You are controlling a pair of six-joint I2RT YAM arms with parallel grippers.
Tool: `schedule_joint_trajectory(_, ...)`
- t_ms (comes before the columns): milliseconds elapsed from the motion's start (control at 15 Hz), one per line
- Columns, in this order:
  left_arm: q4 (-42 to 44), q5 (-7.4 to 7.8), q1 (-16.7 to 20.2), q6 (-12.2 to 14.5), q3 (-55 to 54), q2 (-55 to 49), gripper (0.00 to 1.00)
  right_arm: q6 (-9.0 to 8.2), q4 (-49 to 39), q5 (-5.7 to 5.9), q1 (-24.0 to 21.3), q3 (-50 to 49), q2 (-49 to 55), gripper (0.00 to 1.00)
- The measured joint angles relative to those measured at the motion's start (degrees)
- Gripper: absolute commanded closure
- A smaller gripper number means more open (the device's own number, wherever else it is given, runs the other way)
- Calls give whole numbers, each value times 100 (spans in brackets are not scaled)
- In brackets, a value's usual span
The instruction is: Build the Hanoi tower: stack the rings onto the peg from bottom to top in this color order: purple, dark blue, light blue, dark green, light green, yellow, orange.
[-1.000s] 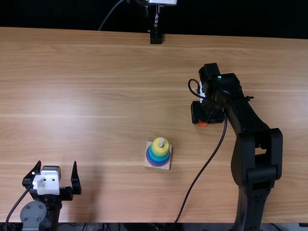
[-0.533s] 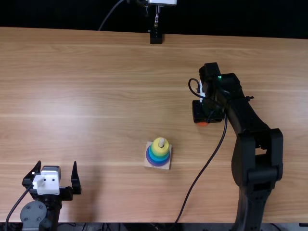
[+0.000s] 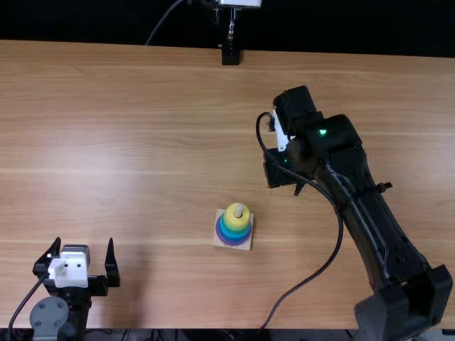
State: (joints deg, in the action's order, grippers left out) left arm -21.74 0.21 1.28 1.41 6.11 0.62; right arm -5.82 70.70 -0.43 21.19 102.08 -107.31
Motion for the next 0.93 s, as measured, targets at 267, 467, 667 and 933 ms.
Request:
schedule_joint_trajectory(267, -2, 0, 0, 4, 0, 0, 0, -2, 175, 0, 555, 94, 223, 100)
schedule_joint_trajectory(467, -2, -2, 0, 2, 0, 0, 0, 2, 697, 0, 1145, 404, 358, 100)
schedule_joint_trajectory(667, 0, -2, 0, 4, 0, 0, 0, 2, 1123, -9, 1517, 761, 420, 100)
schedule_joint_trajectory(933, 2, -2, 0, 7, 0, 0, 0, -2, 1252, -2, 1519, 820, 424, 100)
